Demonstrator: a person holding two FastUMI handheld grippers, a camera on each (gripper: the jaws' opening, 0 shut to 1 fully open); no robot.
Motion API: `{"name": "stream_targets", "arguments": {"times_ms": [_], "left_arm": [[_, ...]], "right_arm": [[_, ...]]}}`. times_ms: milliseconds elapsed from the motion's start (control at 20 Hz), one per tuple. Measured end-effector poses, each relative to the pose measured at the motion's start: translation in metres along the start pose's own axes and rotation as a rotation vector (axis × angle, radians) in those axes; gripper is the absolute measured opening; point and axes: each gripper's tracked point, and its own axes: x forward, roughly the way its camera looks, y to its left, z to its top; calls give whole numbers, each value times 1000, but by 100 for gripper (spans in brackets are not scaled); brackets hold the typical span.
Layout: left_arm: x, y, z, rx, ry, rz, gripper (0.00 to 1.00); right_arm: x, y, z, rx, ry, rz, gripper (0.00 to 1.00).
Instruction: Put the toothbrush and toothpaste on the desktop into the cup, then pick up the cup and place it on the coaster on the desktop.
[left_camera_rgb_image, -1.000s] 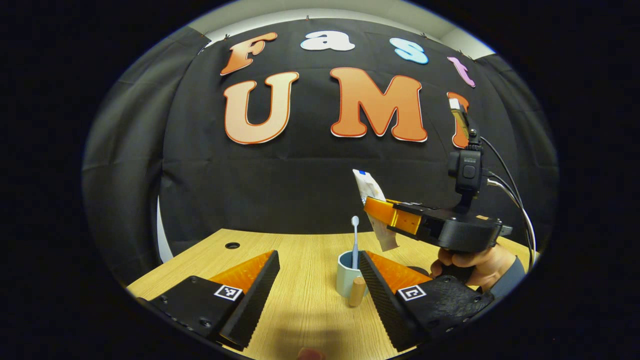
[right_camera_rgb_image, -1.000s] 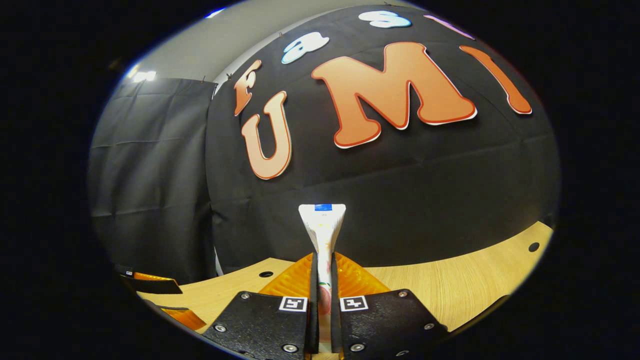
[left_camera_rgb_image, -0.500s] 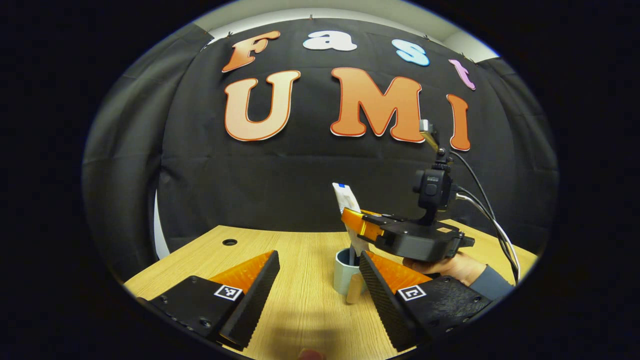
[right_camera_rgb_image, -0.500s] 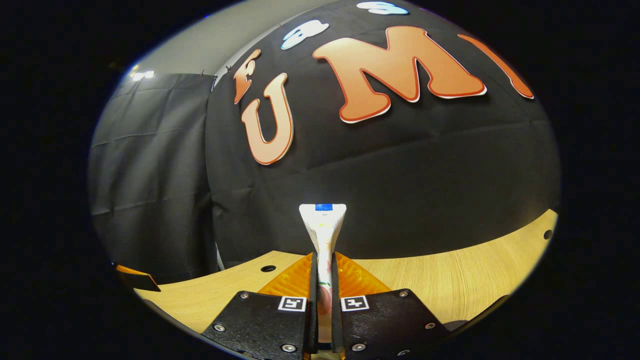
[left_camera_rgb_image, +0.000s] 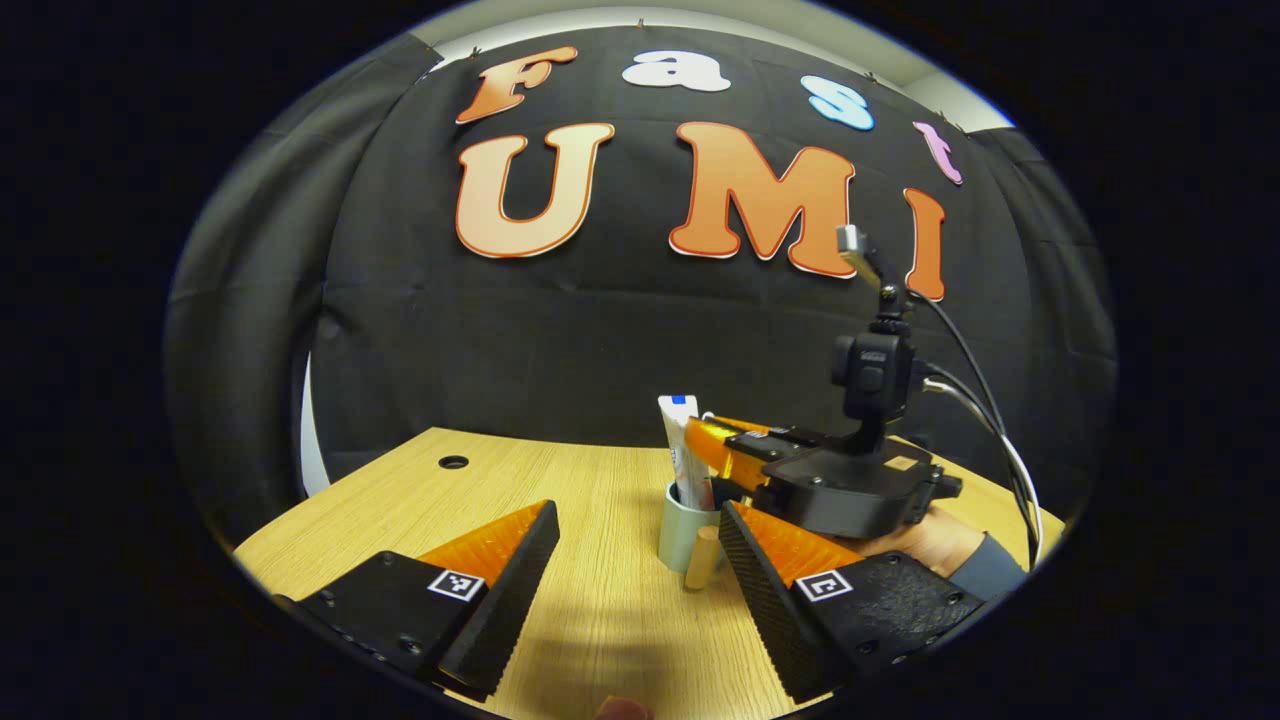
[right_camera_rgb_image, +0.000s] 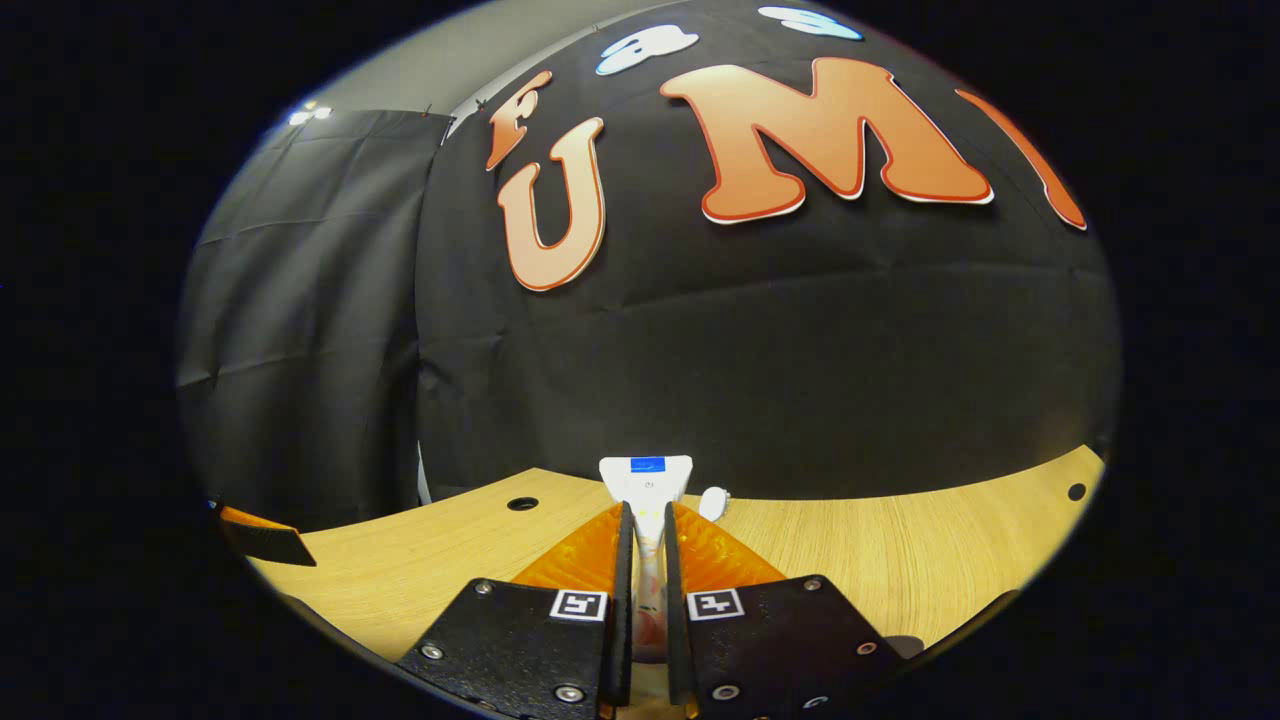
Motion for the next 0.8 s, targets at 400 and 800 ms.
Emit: {"name": "stream_targets", "arguments": {"times_ms": [400,800], "left_arm": [[11,-26,-5,-13,69,-59,98],[51,-57,1,-80,246,-135,97]], "right_arm": [[-63,-31,23,-84,53,-54,32],[-146,-67,85,-135,-56,-148,81]]}}
